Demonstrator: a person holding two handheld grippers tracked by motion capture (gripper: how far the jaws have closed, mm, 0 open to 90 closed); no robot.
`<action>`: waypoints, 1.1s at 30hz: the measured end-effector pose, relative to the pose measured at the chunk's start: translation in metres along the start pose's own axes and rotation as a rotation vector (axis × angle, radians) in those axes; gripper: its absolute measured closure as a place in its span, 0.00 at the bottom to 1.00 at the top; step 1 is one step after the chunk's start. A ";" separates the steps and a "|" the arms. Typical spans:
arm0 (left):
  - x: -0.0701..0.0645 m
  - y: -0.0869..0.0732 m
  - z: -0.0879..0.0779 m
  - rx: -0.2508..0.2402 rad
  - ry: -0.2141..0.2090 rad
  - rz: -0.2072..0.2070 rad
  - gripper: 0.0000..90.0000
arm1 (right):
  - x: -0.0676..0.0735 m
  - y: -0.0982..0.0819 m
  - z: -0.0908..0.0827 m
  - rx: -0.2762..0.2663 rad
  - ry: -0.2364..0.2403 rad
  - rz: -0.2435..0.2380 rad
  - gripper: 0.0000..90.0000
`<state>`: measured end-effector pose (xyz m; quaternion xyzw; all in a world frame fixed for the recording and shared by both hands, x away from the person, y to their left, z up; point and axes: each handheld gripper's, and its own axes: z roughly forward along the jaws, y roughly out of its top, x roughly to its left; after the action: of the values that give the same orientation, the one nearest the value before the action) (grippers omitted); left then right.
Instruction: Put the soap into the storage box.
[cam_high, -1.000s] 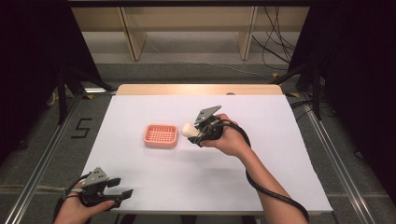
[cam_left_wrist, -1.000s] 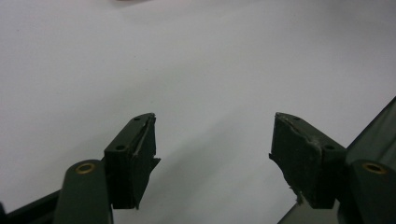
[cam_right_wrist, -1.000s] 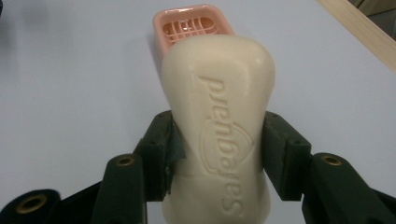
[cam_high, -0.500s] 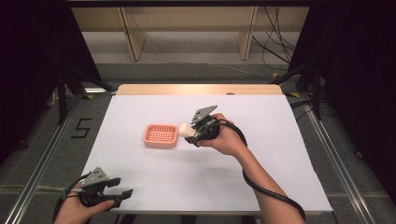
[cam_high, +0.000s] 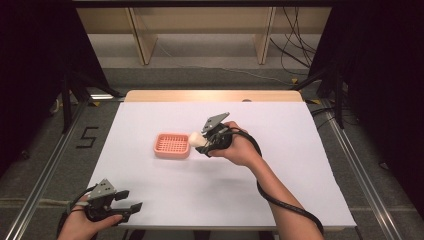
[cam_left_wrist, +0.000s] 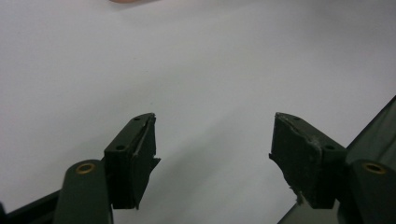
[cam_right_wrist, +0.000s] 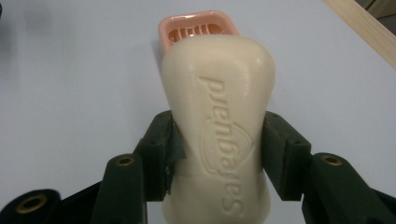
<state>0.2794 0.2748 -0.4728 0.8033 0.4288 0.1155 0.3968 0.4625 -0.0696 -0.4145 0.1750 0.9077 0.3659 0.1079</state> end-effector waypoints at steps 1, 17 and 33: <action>0.000 0.000 0.000 -0.002 -0.001 0.000 0.34 | 0.001 0.000 0.000 -0.002 -0.004 0.012 0.56; 0.000 0.000 -0.001 0.000 -0.003 -0.001 0.34 | 0.001 0.002 0.009 -0.013 0.007 0.000 0.56; 0.000 0.000 0.000 0.006 -0.006 0.007 0.34 | -0.001 0.009 0.013 -0.013 0.013 -0.001 0.56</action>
<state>0.2797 0.2750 -0.4725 0.8064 0.4252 0.1132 0.3951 0.4696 -0.0556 -0.4180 0.1716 0.9061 0.3727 0.1034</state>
